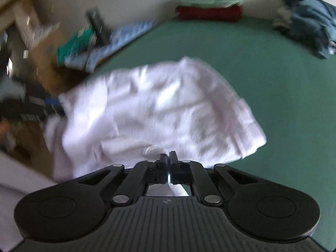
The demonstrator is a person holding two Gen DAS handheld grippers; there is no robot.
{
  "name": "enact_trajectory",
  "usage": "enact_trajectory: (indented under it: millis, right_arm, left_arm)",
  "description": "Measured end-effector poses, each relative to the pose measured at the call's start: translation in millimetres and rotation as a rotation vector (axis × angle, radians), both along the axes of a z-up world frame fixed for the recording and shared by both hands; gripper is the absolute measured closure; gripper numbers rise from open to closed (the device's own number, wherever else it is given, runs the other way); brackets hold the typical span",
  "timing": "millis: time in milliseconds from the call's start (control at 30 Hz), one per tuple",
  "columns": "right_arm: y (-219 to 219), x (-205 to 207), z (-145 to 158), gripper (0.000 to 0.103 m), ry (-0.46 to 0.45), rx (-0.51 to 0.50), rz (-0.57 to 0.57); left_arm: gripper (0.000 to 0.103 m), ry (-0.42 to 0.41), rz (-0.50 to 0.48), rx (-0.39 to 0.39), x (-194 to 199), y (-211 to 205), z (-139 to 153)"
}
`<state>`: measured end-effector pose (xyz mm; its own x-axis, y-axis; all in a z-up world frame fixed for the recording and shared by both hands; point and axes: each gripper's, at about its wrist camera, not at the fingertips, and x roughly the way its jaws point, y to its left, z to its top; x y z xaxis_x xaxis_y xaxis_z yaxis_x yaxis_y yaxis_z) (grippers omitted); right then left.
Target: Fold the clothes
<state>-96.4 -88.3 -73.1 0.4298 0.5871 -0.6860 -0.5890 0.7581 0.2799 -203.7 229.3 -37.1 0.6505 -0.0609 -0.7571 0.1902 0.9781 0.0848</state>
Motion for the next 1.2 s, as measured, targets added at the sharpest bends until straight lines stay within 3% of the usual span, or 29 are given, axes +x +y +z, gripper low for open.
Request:
enact_trajectory:
  millis: [233,367,467,600,667,733,767,800,833,900,933,1067,1133,1200]
  right_arm:
    - [-46.6,7.2,81.9,0.102,-0.137,0.296,-0.23]
    - [-80.9,17.1,127.9,0.102,-0.245,0.441,-0.33]
    - [-87.4,41.5,151.2,0.102,-0.335,0.456,-0.376]
    - [-82.9,106.9,168.0,0.101,-0.427,0.409,-0.498]
    - [-80.8,147.7,167.3,0.1,-0.435,0.373,-0.582]
    - [-71.7,190.9,151.8,0.092,-0.397,0.229,-0.608]
    - [-65.9,213.0,141.2,0.086,-0.369,0.137,-0.608]
    - [-60.7,230.1,129.2,0.074,-0.339,0.038,-0.624]
    - [-58.9,236.8,115.9,0.07,-0.315,-0.043,-0.657]
    - [-68.3,227.6,91.3,0.064,-0.265,-0.028,-0.654]
    - [-72.8,218.6,79.4,0.058,-0.208,0.008,-0.61]
    - [-83.7,174.9,30.7,0.057,0.045,0.117,-0.432]
    - [-77.8,141.0,12.4,0.057,0.142,0.11,-0.329]
    - [-62.5,102.7,2.5,0.055,0.169,0.067,-0.207]
  left_arm:
    - [0.098,-0.204,0.075,-0.079,21.0,28.0,55.6]
    - [0.097,-0.331,0.056,-0.176,44.5,32.5,97.7]
    - [0.099,-0.383,0.092,-0.179,82.9,25.0,110.2]
    - [0.099,-0.43,0.17,-0.145,143.3,10.7,117.9]
    - [0.099,-0.391,0.178,-0.112,144.0,5.1,99.5]
    - [0.092,-0.352,0.187,-0.079,144.7,-0.5,81.0]
    - [0.084,-0.333,0.191,-0.063,145.1,-3.3,71.8]
    - [0.074,-0.314,0.195,-0.047,145.5,-6.1,62.6]
    - [0.067,-0.294,0.199,-0.03,145.9,-8.8,53.4]
    - [0.051,-0.255,0.208,0.003,146.6,-14.4,35.0]
    - [0.049,-0.235,0.212,0.018,146.7,-17.2,25.7]
    - [0.041,-0.094,0.2,-0.059,118.2,-19.9,-12.7]
    - [0.028,-0.024,0.193,-0.097,104.0,-21.3,-31.9]
    - [0.012,0.004,0.196,-0.112,91.3,-25.3,-41.5]
